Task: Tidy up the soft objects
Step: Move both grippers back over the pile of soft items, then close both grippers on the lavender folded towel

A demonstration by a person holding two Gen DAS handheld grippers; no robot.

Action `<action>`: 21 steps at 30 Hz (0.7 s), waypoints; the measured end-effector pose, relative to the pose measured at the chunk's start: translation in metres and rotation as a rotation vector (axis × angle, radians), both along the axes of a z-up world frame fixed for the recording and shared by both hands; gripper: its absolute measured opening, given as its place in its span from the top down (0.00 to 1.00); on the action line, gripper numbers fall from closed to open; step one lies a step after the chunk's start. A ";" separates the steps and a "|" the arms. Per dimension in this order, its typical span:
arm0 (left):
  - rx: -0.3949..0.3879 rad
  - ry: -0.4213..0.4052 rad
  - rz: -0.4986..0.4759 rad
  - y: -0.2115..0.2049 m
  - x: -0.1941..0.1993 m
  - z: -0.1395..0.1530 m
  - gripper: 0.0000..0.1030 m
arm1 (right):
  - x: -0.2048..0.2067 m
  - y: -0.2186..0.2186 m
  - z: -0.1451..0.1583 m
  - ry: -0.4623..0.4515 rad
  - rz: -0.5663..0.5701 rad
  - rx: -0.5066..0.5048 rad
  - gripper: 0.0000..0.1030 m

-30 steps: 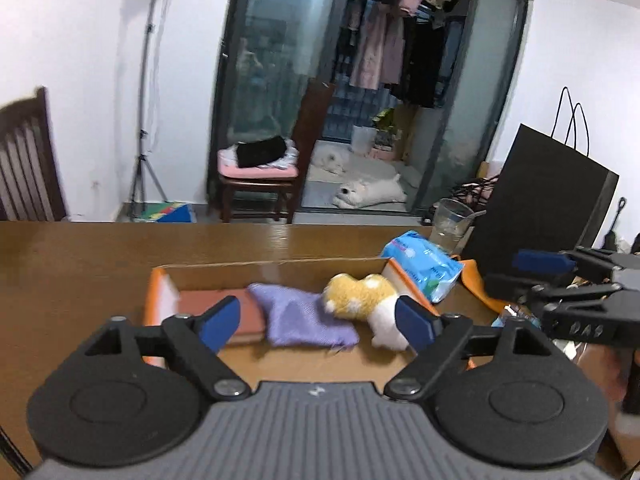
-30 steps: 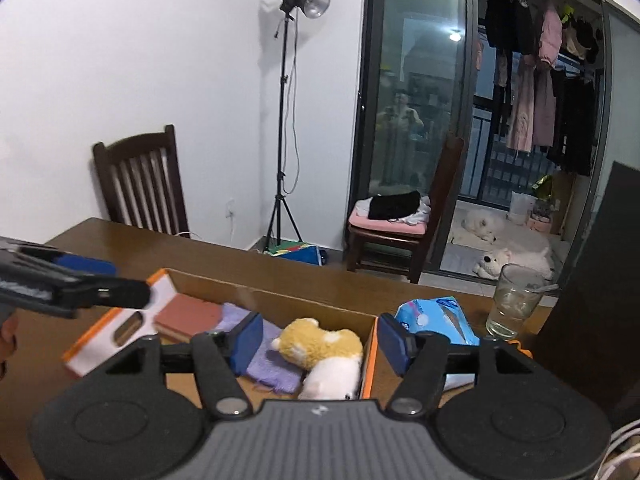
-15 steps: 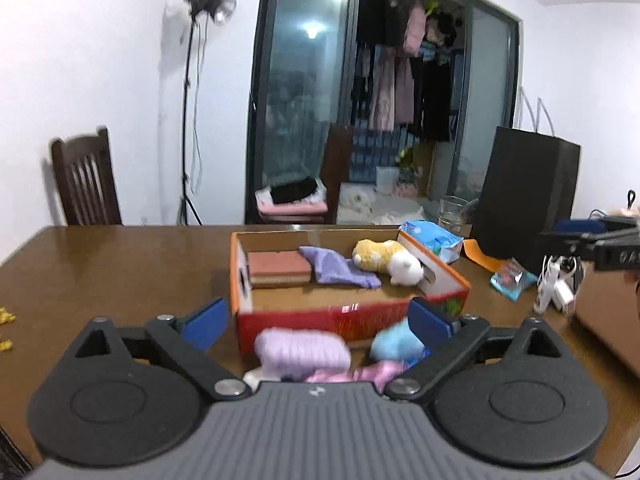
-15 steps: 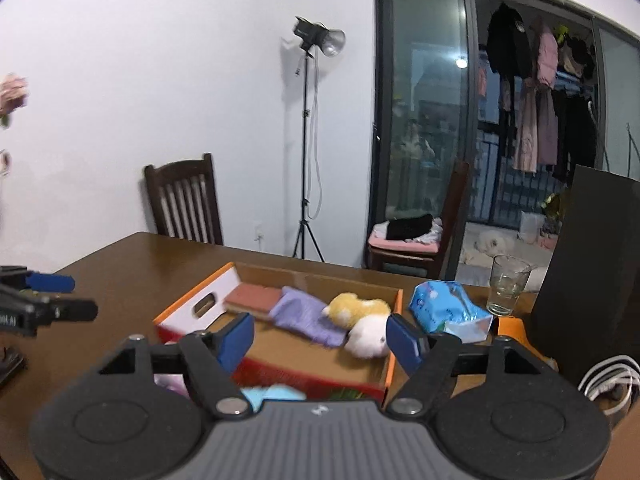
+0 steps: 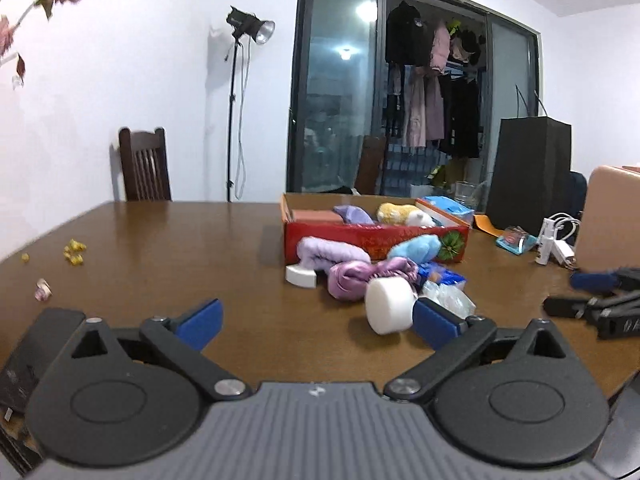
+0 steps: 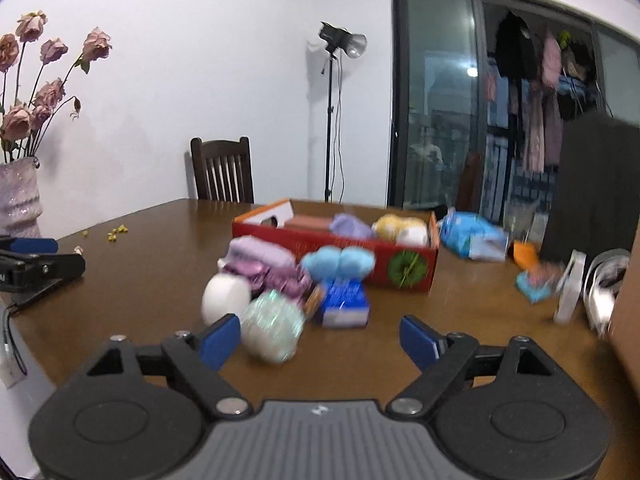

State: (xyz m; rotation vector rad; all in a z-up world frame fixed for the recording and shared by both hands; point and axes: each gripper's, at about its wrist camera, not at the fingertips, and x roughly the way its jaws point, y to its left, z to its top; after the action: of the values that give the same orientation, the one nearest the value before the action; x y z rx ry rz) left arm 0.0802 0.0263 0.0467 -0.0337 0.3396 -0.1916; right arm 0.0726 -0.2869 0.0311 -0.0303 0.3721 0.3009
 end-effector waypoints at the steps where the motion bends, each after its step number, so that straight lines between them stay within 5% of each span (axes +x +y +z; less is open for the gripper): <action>1: 0.003 0.003 0.003 0.000 0.001 -0.002 0.00 | -0.001 0.002 -0.005 0.013 0.007 -0.004 0.16; 5: 0.009 0.014 0.020 -0.003 0.010 -0.005 0.00 | 0.005 0.009 -0.012 0.017 -0.032 -0.044 0.16; 12: -0.004 0.064 0.013 -0.002 0.036 -0.017 0.00 | 0.027 0.005 -0.014 0.010 -0.034 0.067 0.23; 18: -0.065 0.056 -0.006 -0.003 0.107 -0.006 0.01 | 0.094 0.019 0.002 0.026 0.043 0.169 0.38; 21: -0.151 0.121 -0.023 0.002 0.161 -0.001 0.12 | 0.143 0.035 0.008 0.068 0.081 0.198 0.39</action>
State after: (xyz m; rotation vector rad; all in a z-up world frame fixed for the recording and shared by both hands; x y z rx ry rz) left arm 0.2416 0.0287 0.0452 -0.1908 0.4460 -0.2382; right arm 0.2152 -0.2519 0.0389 0.1597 0.4079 0.4184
